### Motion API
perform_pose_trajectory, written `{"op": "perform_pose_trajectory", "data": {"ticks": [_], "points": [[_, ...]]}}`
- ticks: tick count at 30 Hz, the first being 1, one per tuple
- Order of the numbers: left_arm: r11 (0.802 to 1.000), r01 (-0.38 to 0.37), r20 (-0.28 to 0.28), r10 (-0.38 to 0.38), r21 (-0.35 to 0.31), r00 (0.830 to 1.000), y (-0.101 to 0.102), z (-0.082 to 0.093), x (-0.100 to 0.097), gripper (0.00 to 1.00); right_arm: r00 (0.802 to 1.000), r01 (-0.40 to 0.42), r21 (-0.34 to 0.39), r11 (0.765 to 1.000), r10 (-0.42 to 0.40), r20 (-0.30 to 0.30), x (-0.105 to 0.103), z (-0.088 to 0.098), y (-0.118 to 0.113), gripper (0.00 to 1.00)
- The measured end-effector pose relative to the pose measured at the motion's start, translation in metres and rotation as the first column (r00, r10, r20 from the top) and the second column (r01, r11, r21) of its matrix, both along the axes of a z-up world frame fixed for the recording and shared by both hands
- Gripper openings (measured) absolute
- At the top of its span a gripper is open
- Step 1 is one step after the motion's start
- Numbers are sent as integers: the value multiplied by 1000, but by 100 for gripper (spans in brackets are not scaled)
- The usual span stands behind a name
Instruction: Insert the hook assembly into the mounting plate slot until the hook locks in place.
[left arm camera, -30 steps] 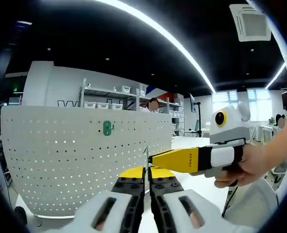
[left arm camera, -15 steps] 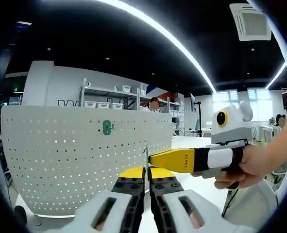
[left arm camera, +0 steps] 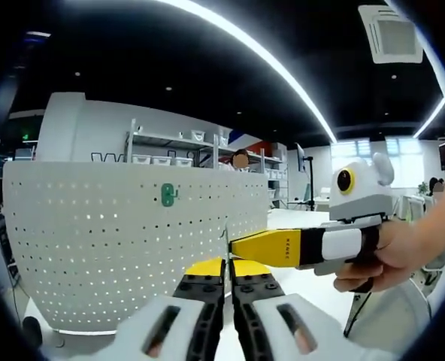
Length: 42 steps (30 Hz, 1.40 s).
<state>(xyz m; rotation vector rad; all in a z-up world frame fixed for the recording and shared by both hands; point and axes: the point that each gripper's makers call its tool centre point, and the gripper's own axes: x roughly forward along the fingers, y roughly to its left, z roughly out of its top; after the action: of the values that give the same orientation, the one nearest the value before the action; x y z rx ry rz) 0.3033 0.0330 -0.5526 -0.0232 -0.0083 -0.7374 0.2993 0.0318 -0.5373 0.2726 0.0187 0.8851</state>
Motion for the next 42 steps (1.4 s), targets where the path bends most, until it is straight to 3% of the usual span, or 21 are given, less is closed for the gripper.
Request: {"op": "perform_pose_trajectory", "data": {"ticks": [2,5,9,12,18,32,36,39,42], "points": [[1000,-2,6,2,-4,1000,0,2,0,1,1000,-3,24,1000,3,-14,0,2,0,2],[999,-9,21,8,31,1000,1,1,1,1,1000,-1,-2,1000,1,-31,0,0,0,2],[1000,-2,9,2,-5,1000,1,2,0,1,999,-3,35,999,5,-46,0,0,0,2],[1000,-7,12,7,29,1000,1,-1,1,1,998,-4,19,1000,5,-57,1,-2,2,2],[1000,-9,4,9,11,1000,2,-1,1,1,997,-2,17,1000,4,-79,0,-3,3,0],[1000,-13,33,12,10,999,3,3,1,2,998,7,-1,1000,-7,-55,-1,1,3,0],[1000,2,12,-2,2,1000,4,0,2,4,998,2,0,1000,-2,-64,0,-1,3,0],[1000,11,-18,-11,23,1000,2,-7,2,11,998,2,7,1000,-2,-69,0,-2,2,0],[1000,2,-39,-1,18,999,4,-12,5,29,998,-2,4,1000,2,-67,0,-1,3,0]]}}
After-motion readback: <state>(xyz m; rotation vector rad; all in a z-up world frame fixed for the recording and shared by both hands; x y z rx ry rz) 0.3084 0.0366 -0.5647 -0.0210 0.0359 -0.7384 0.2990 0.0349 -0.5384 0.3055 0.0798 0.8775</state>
